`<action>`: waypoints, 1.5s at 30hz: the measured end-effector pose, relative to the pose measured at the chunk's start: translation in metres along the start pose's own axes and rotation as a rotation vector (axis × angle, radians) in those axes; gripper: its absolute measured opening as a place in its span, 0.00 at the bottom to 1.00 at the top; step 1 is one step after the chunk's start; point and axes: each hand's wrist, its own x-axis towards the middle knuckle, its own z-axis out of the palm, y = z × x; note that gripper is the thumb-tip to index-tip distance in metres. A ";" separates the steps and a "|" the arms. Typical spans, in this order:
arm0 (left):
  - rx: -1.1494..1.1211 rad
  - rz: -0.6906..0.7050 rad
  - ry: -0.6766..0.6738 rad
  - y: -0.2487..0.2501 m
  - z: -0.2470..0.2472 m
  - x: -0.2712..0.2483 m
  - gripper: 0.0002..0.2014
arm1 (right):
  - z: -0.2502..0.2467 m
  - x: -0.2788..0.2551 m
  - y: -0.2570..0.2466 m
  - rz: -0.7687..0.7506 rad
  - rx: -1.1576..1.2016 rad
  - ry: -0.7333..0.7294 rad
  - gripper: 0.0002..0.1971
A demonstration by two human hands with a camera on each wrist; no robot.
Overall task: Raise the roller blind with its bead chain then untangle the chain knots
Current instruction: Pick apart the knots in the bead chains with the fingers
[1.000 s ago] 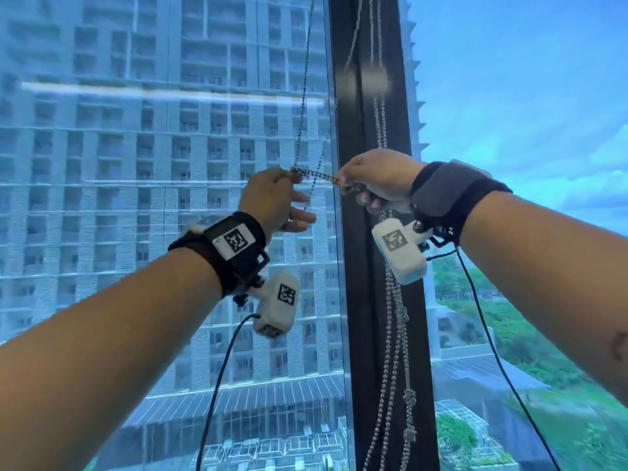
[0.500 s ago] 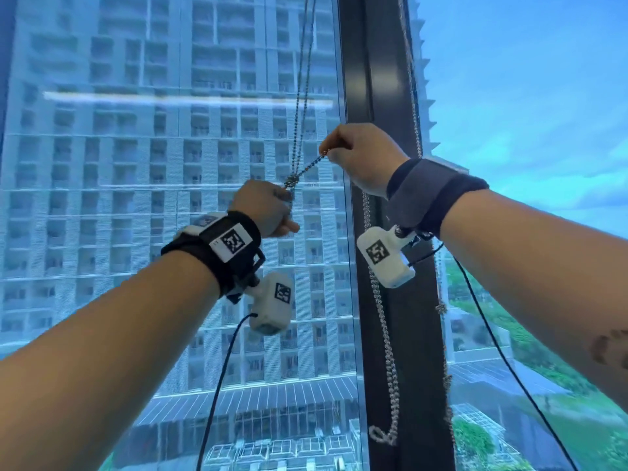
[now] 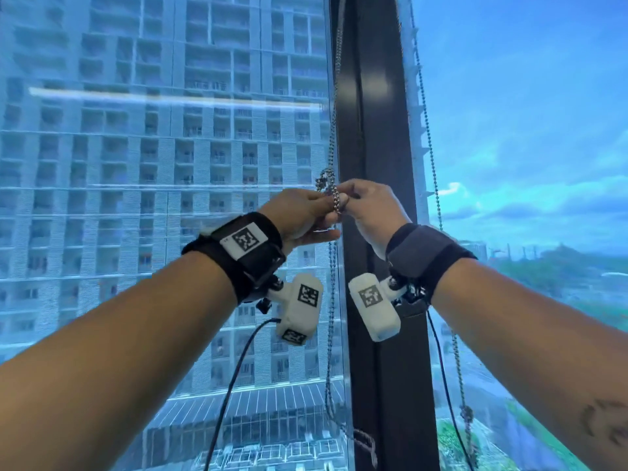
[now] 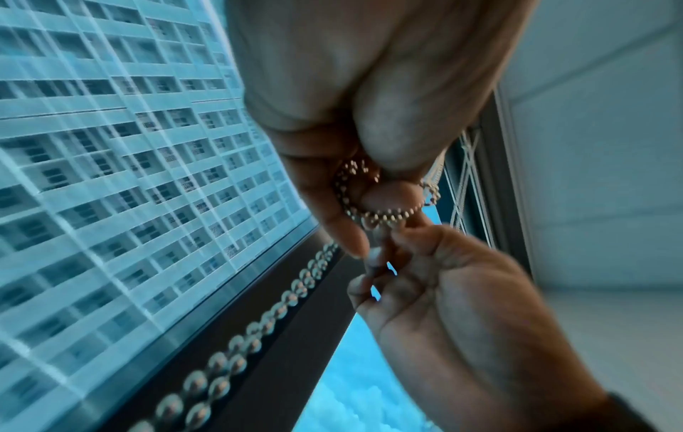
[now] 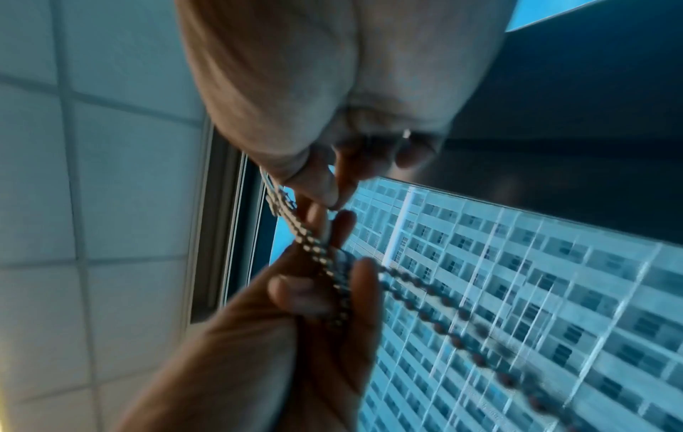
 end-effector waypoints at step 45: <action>1.161 0.258 0.080 0.009 -0.034 -0.021 0.19 | -0.019 -0.022 0.015 0.016 -0.463 -0.184 0.17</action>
